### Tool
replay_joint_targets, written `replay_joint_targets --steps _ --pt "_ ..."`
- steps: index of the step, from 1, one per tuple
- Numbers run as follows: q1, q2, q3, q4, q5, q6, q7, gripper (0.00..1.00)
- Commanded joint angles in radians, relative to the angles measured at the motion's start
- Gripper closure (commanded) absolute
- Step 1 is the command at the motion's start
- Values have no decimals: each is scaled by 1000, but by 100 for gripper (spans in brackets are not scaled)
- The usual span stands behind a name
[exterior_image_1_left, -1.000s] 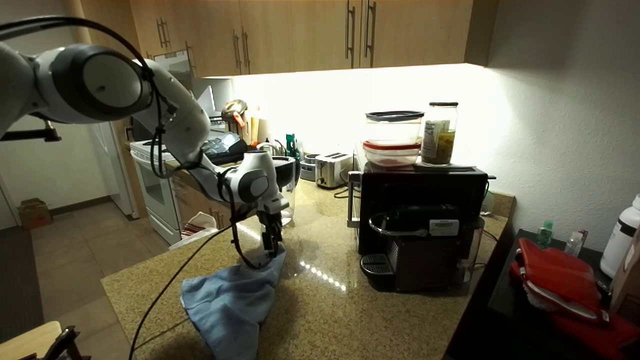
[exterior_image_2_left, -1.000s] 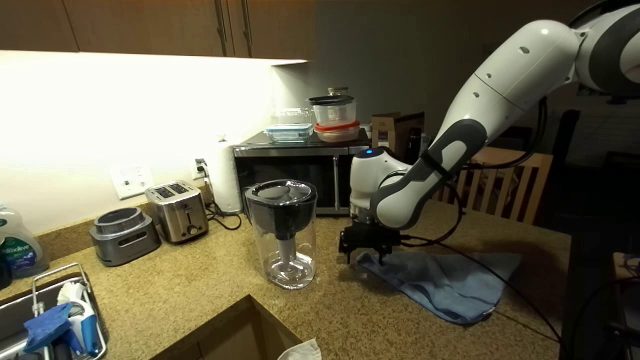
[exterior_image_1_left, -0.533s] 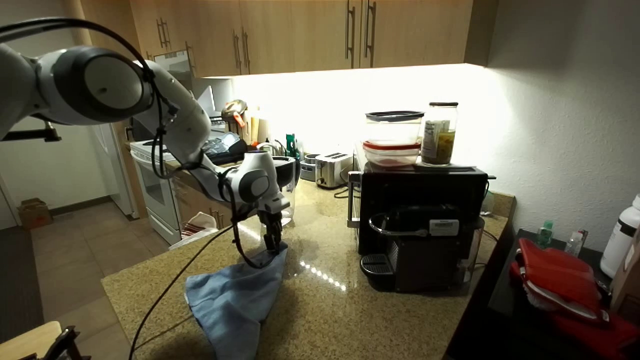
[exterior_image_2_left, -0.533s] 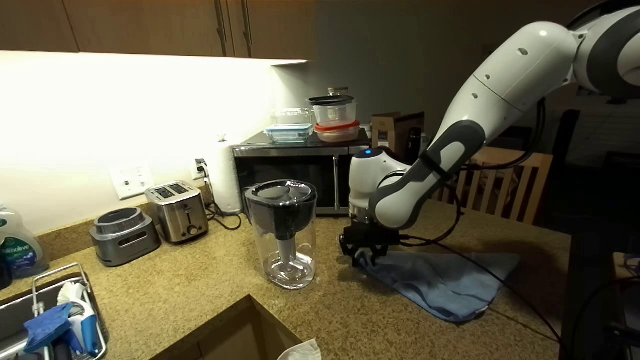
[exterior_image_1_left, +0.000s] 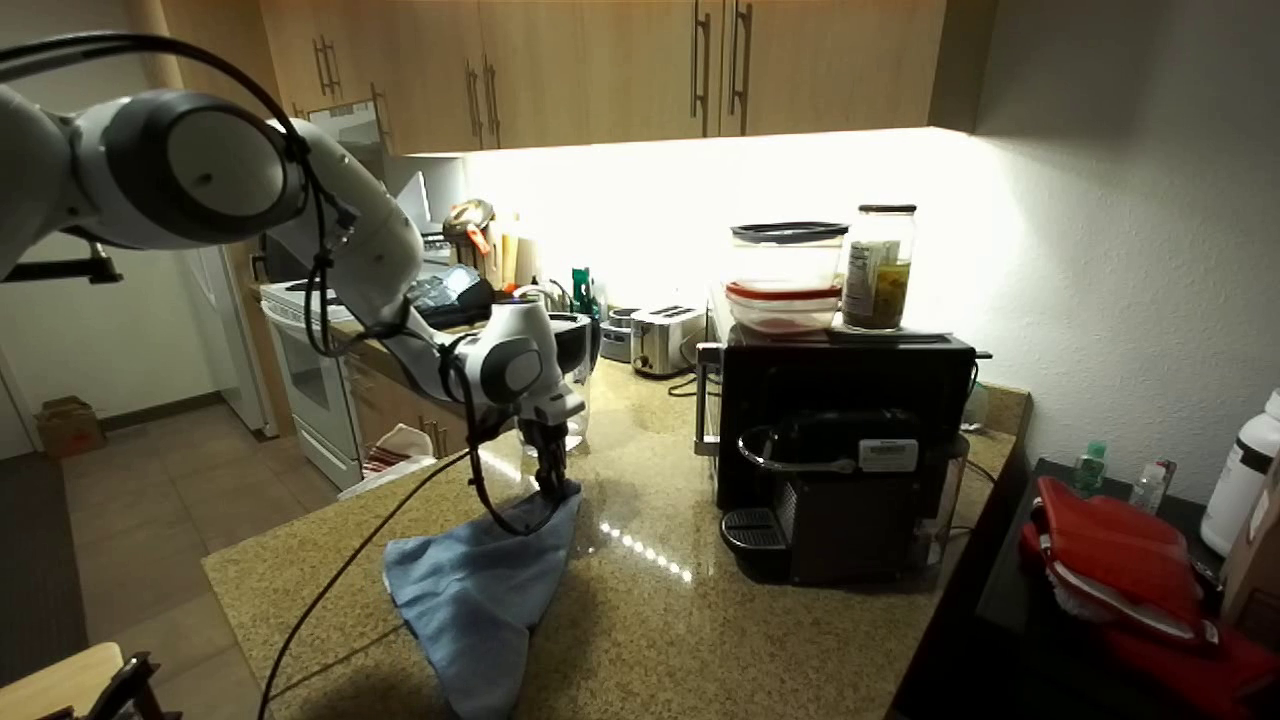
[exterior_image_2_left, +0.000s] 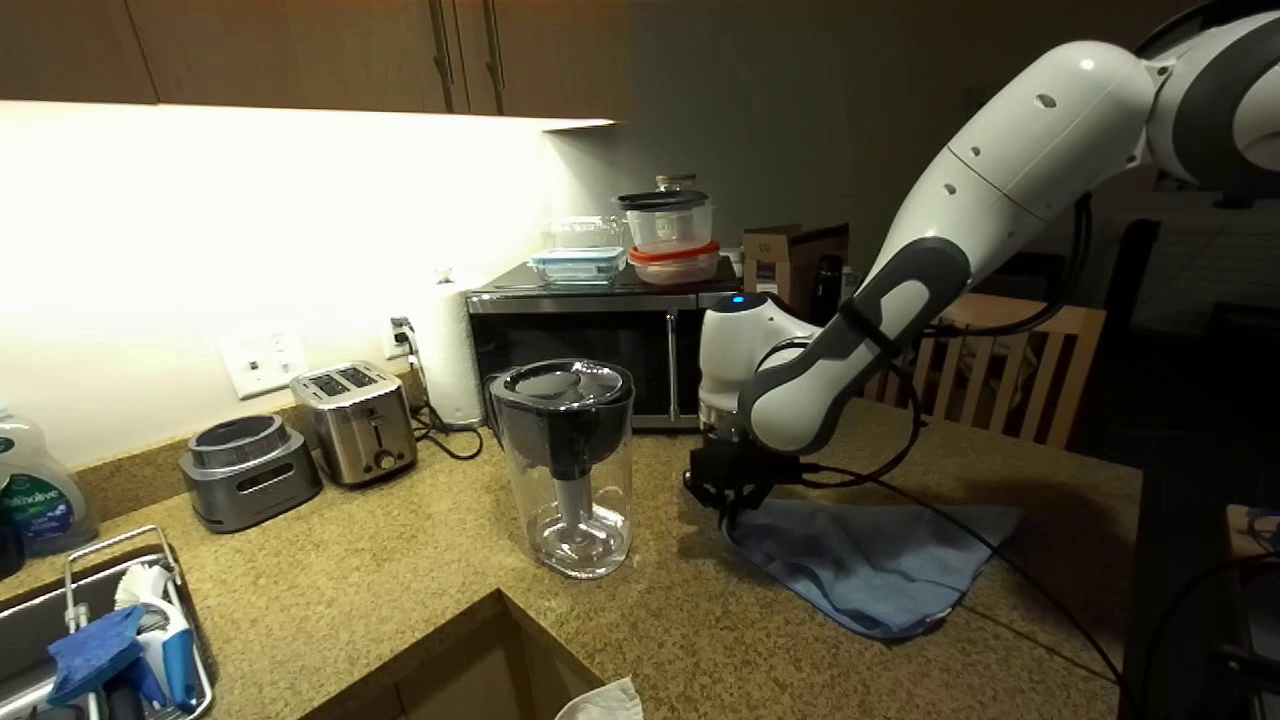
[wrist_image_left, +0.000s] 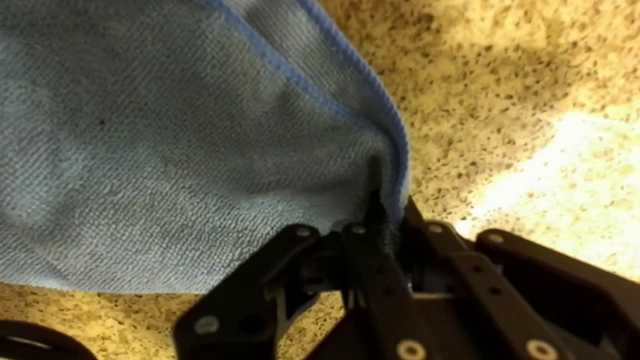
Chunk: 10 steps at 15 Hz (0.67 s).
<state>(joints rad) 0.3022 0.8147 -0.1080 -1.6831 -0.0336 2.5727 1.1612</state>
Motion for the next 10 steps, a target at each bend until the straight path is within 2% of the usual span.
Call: replay_joint_targets --steps 1,10 --pt "-29 -72 5 -106 -7 54 -81 98" --pt "-95 -273 -14 -319 -7 52 -262 98"
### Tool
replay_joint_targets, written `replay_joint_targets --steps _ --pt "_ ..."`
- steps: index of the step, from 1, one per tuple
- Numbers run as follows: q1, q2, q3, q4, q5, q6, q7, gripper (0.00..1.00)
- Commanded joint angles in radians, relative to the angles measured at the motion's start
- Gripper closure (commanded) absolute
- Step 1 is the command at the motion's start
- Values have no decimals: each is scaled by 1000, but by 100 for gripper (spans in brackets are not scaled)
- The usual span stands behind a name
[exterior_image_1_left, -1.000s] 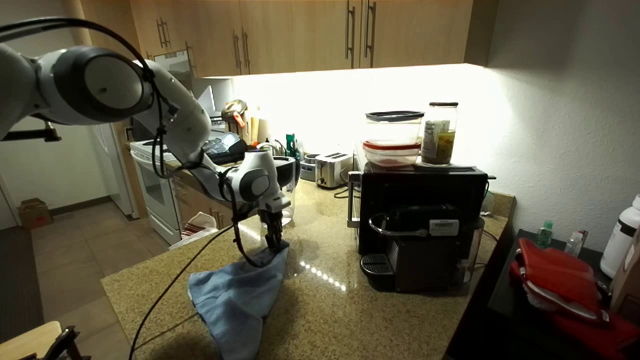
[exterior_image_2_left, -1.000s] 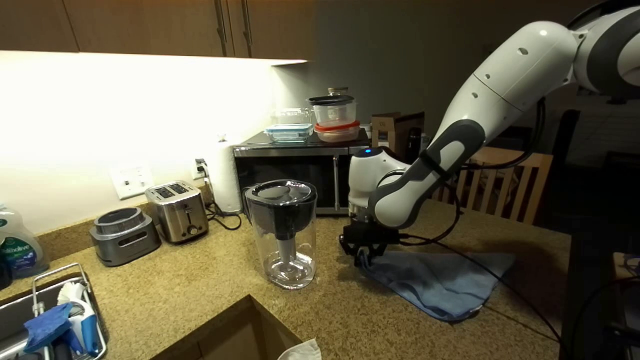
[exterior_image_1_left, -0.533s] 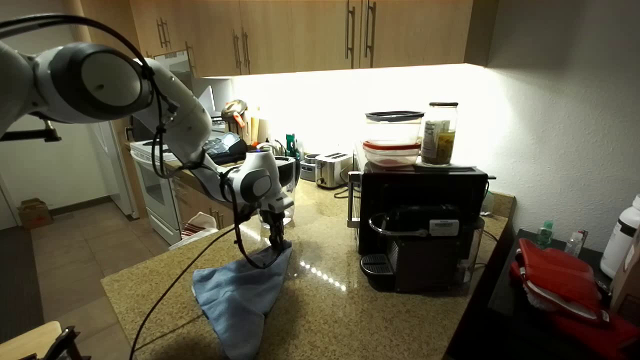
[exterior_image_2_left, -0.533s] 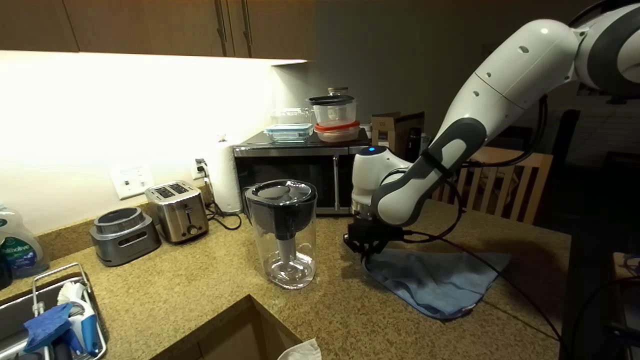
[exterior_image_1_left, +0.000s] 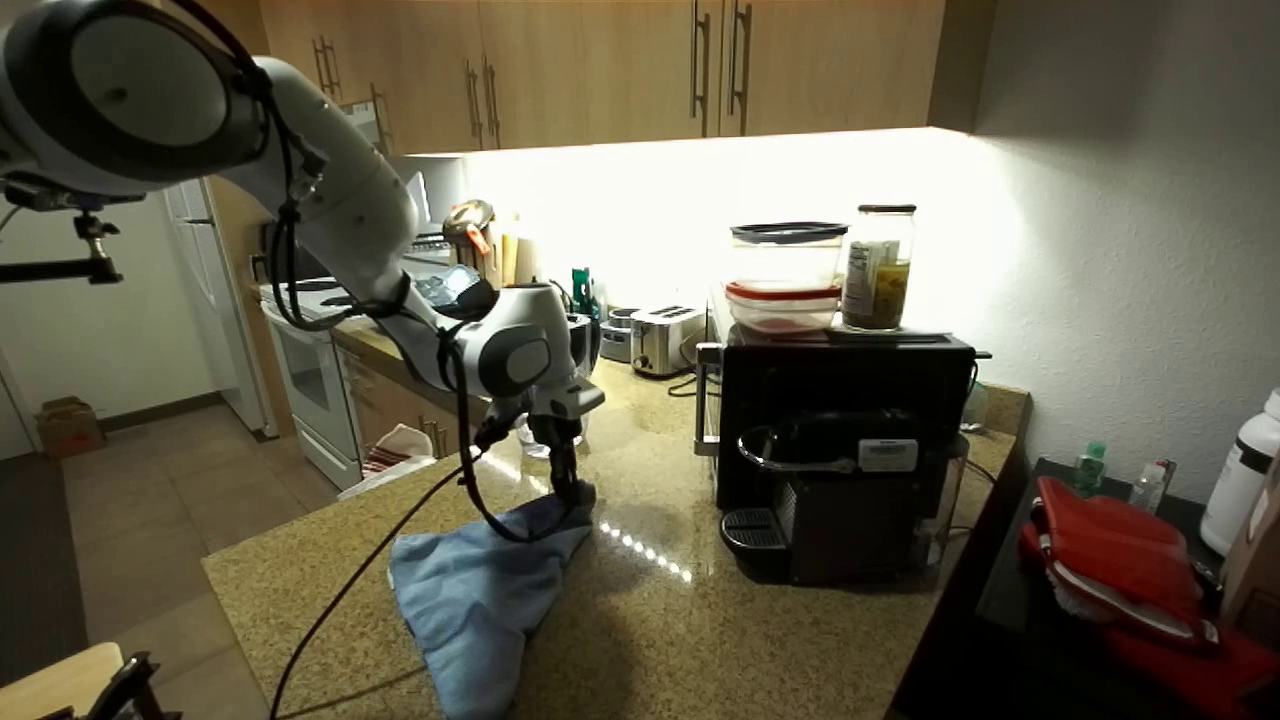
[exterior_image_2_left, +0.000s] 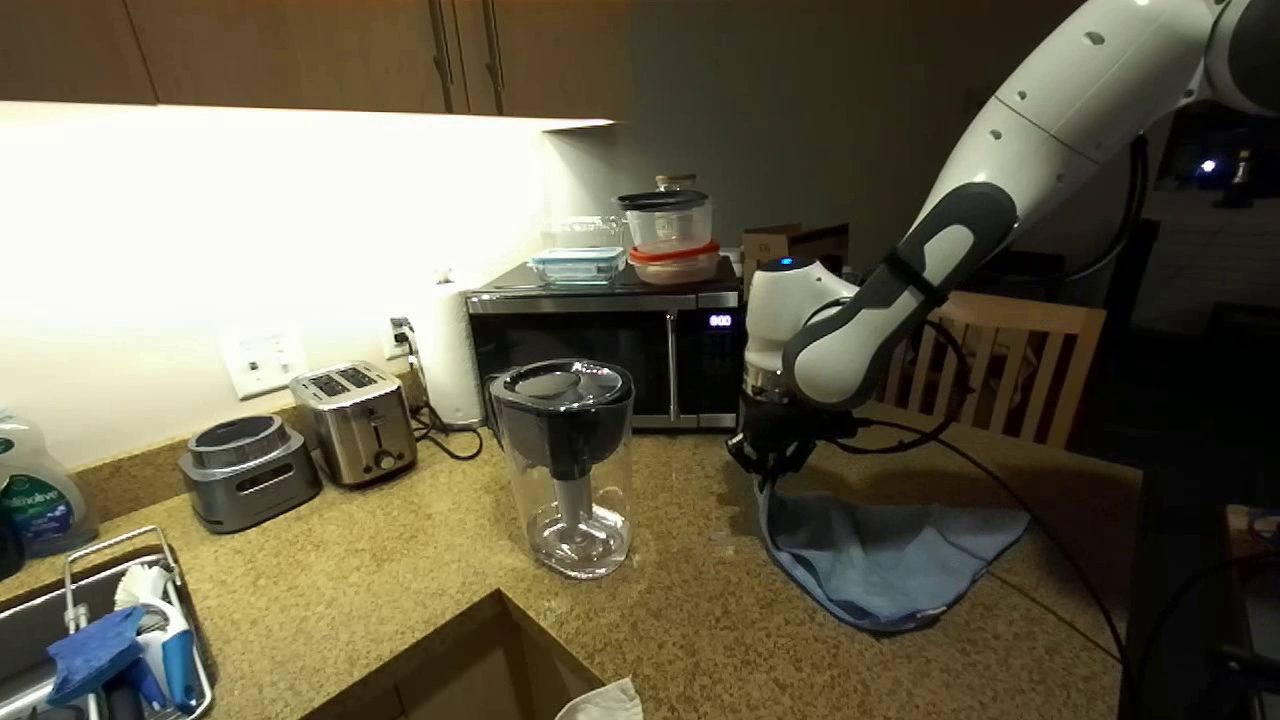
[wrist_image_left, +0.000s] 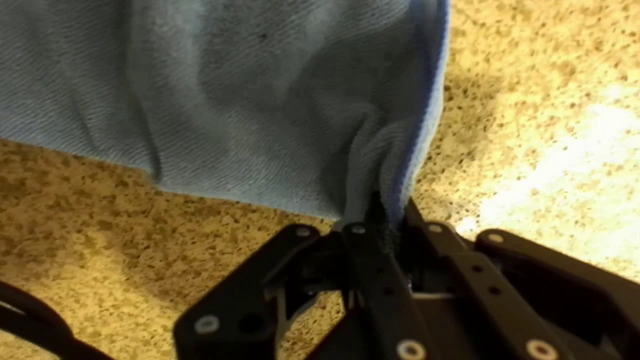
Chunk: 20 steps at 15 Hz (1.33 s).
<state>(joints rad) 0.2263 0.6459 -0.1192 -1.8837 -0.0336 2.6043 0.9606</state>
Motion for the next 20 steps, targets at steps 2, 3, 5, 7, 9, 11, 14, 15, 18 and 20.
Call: replay_joint_targets --steps 2,3,5,7,9,11,14,15,18,20 --pt "-22 -150 -9 -170 -13 34 -88 98" --pt "-26 -173 -8 -195 -12 36 -102 98" --pt "-28 -222 -7 -250 -12 36 -119 98" --pt "-28 -267 -3 -308 -16 39 -141 98" --pt "-28 -306 -3 -364 -25 40 -153 98" --pt "-30 -336 -7 -411 -39 40 -155 98" --pt "-35 -376 -11 -473 -64 40 -154 98" --pt "-36 -387 -13 -491 -75 40 -152 98" --pt "-48 -410 -18 -531 -101 32 -151 98" --pt "-58 -422 -22 -551 -120 25 -148 98"
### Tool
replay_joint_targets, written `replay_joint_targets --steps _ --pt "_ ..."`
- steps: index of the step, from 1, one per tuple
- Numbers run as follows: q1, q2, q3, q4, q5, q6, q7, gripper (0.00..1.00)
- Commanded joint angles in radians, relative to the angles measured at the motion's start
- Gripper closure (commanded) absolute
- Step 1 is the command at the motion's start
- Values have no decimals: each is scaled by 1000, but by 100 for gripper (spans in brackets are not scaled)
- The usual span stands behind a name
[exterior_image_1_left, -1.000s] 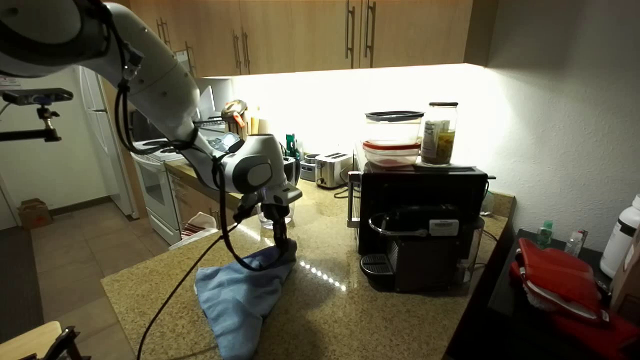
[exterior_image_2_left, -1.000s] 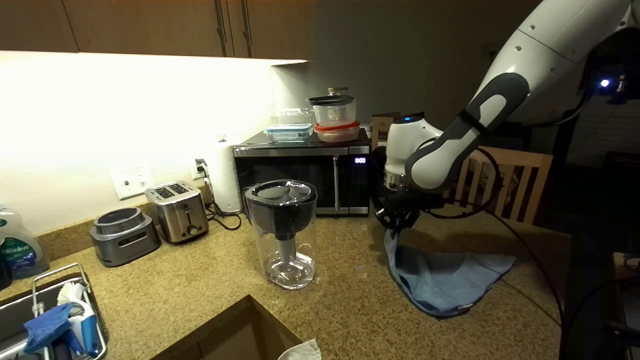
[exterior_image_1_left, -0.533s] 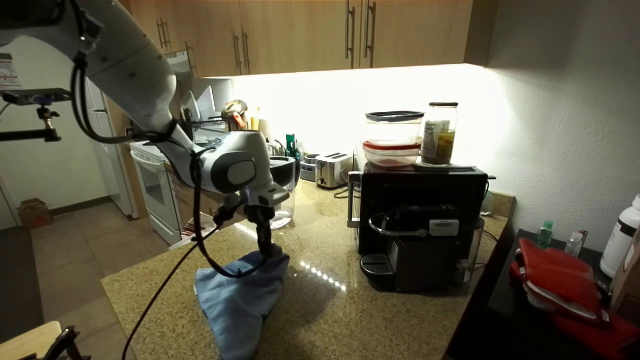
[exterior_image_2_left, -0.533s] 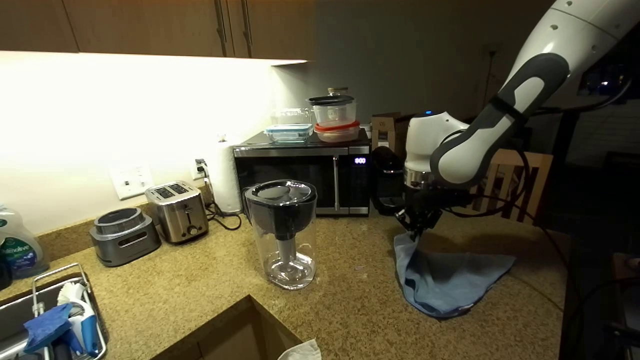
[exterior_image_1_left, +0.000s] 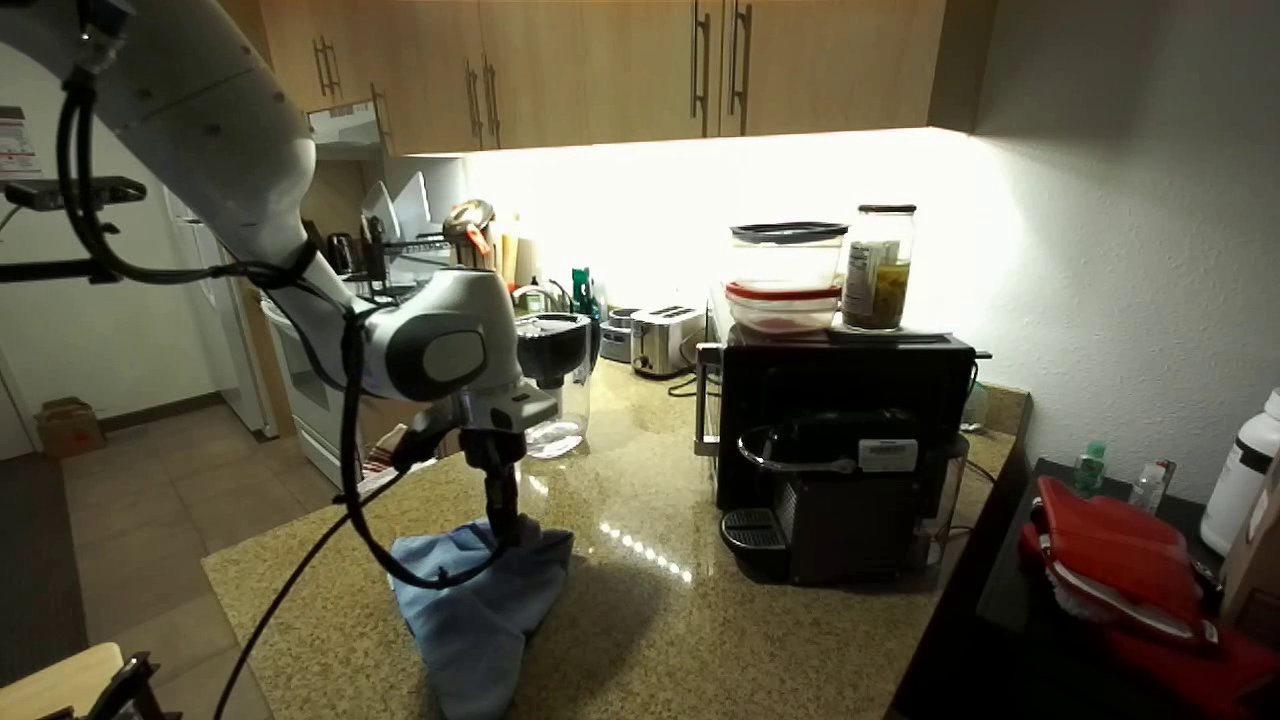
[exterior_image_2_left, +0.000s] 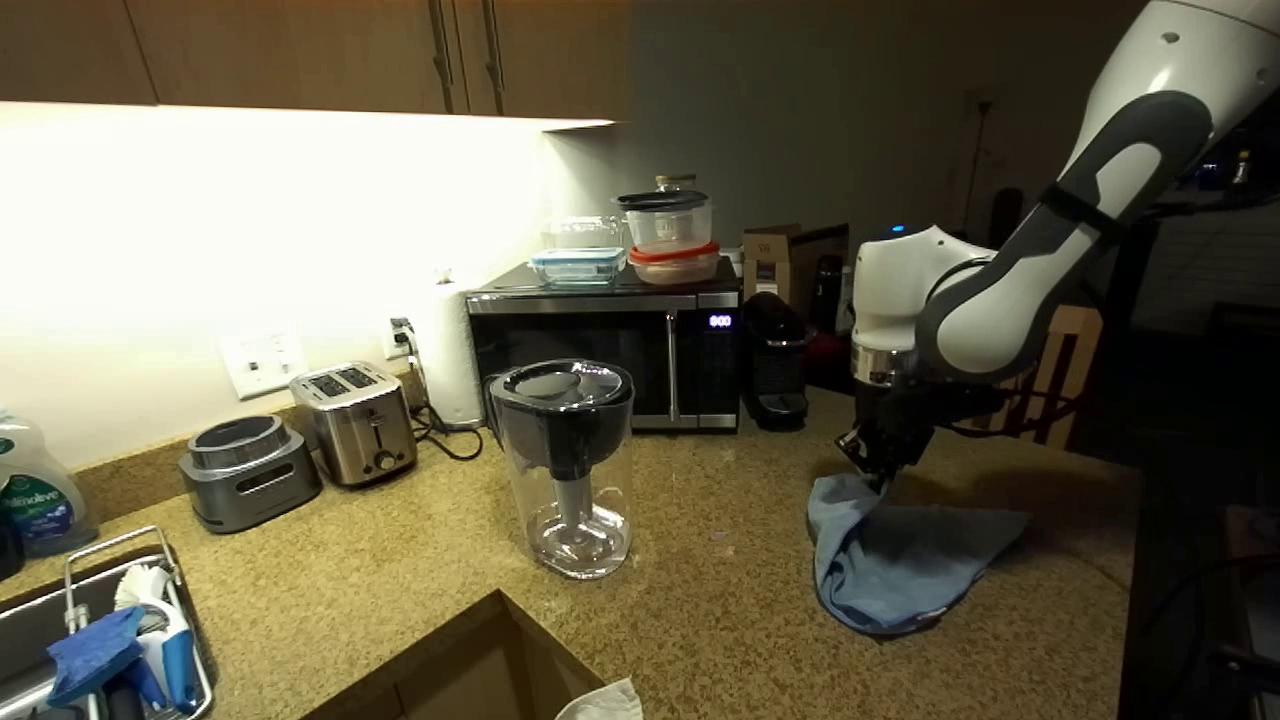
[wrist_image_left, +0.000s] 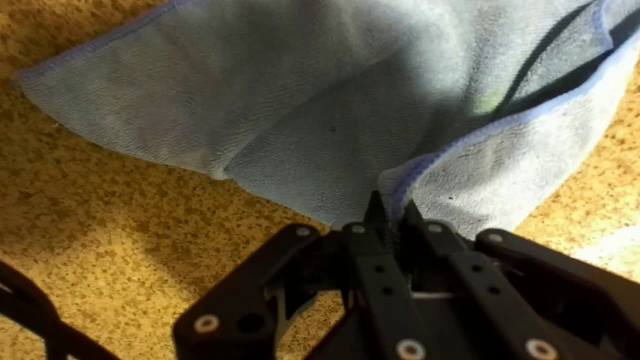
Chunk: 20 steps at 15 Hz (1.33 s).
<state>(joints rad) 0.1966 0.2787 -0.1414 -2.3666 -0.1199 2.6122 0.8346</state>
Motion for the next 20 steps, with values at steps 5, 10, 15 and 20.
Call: replay_joint_targets --steps 5,10,15,20 --pt "-50 -76 -15 -113 -90 18 -13 98" --pt "-64 -120 -30 -168 -149 7 -14 98" --pt "-103 -184 -22 -242 -168 17 -42 98" --pt "-142 -213 -10 -290 -158 60 -68 98"
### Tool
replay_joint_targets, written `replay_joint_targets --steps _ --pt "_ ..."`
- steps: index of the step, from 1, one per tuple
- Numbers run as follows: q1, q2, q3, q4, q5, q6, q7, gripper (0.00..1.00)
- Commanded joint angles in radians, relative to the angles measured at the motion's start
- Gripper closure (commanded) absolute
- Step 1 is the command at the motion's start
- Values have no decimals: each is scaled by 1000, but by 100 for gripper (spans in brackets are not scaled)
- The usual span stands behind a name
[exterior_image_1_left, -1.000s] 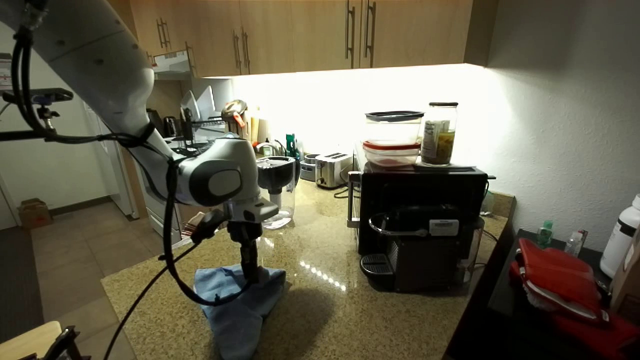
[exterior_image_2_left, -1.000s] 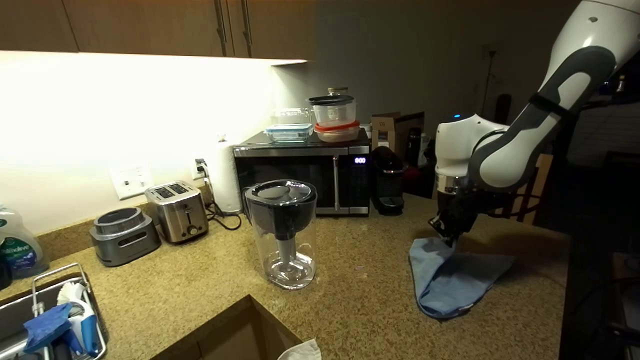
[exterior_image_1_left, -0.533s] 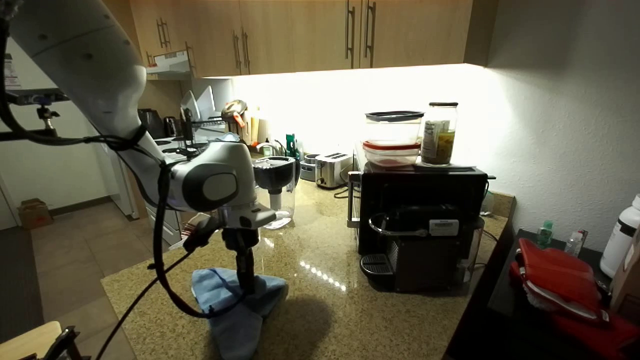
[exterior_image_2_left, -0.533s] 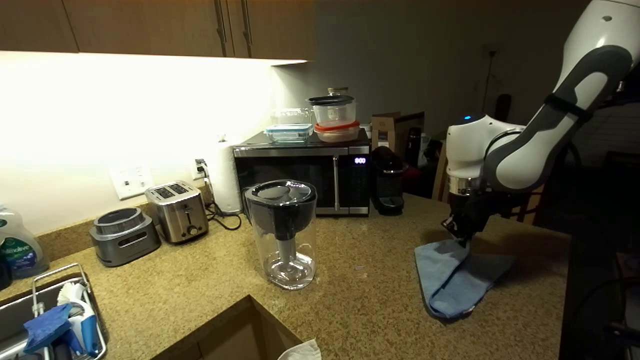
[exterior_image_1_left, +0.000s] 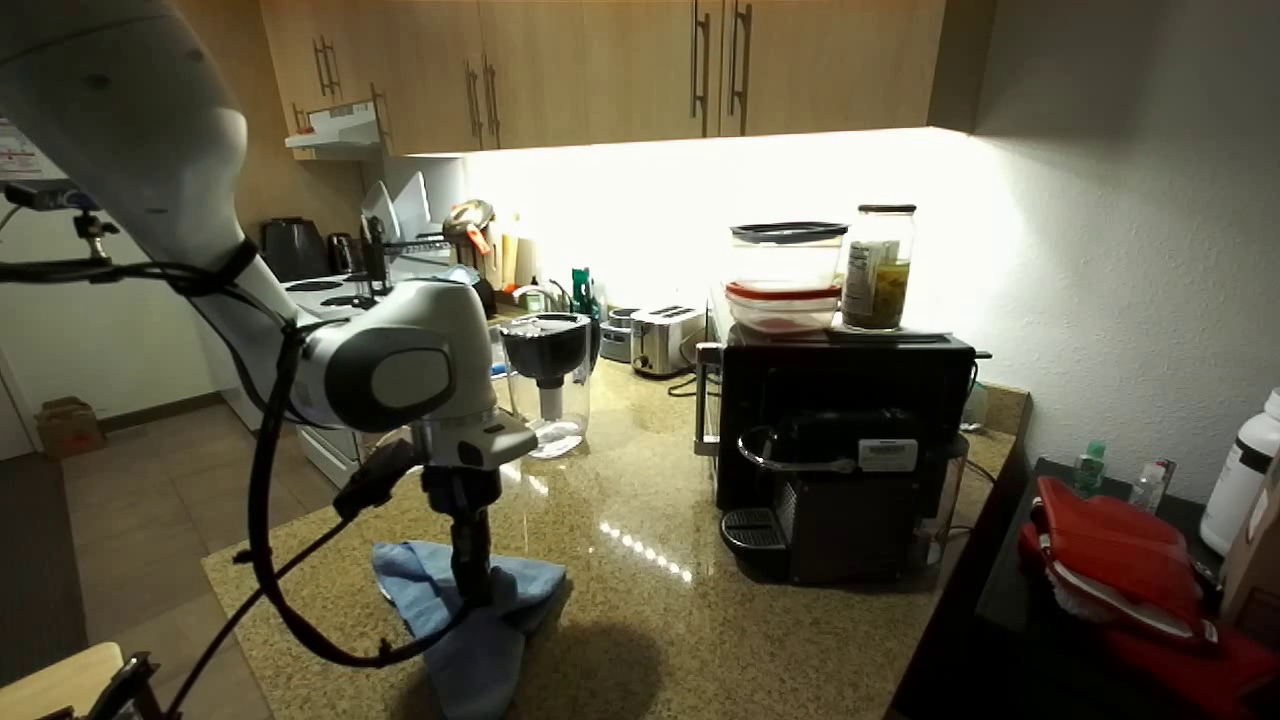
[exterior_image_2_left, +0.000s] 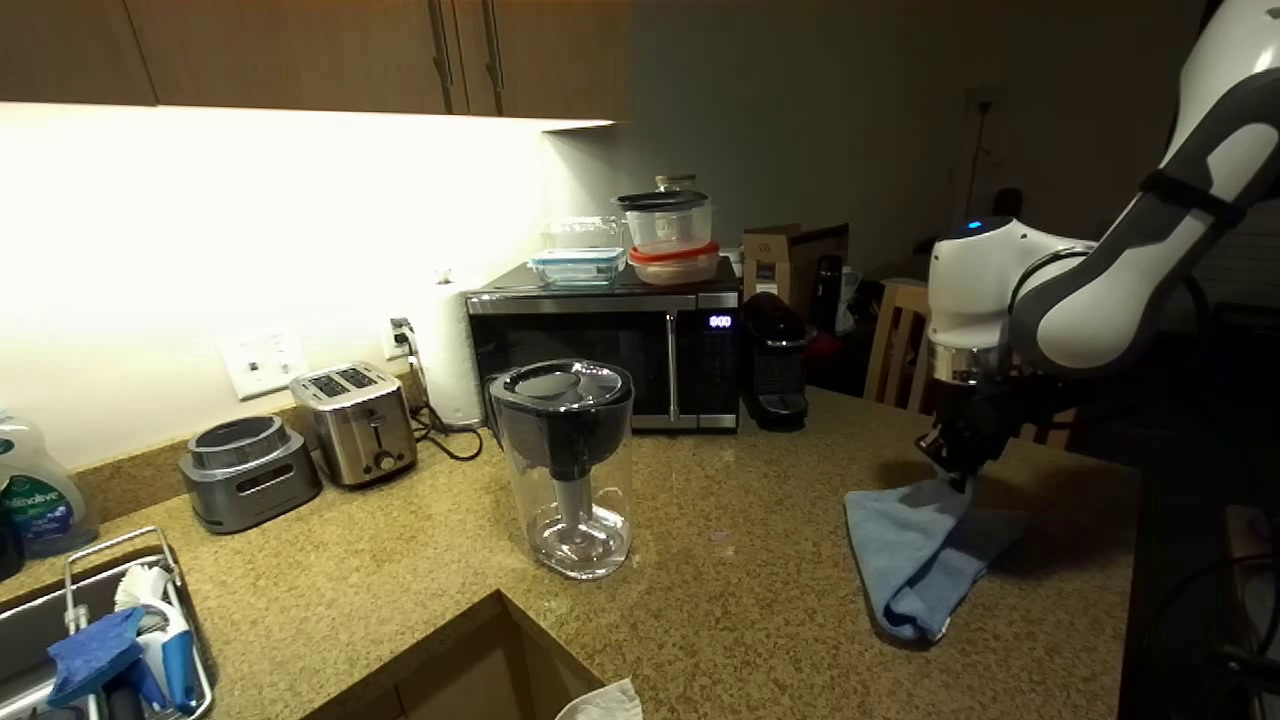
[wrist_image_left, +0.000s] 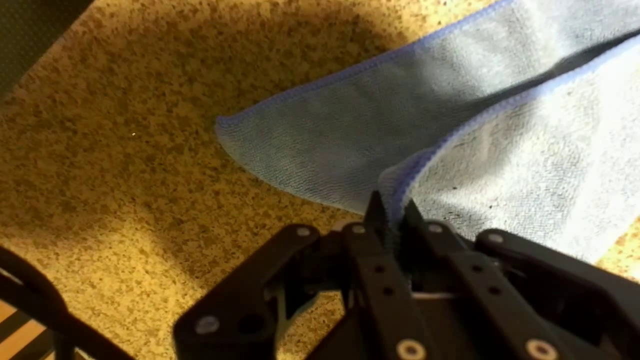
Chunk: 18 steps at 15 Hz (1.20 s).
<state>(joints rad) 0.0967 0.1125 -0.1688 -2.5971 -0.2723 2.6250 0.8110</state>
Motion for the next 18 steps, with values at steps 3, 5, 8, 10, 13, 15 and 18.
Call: replay_joint_targets --steps 3,5,8,10,13,15,18 --pt "-60 -45 13 -74 -11 70 -49 98" --pt "-74 -33 4 -77 -20 72 -52 98" --pt "-89 -13 -7 -77 -50 72 -44 98" --pt "-96 -5 -14 -82 -69 69 -35 98" --pt "-100 5 -25 -89 -109 71 -21 61" --pt "-100 12 -32 -85 -122 70 -16 49" --pt "-98 20 -41 -81 -132 69 -14 29"
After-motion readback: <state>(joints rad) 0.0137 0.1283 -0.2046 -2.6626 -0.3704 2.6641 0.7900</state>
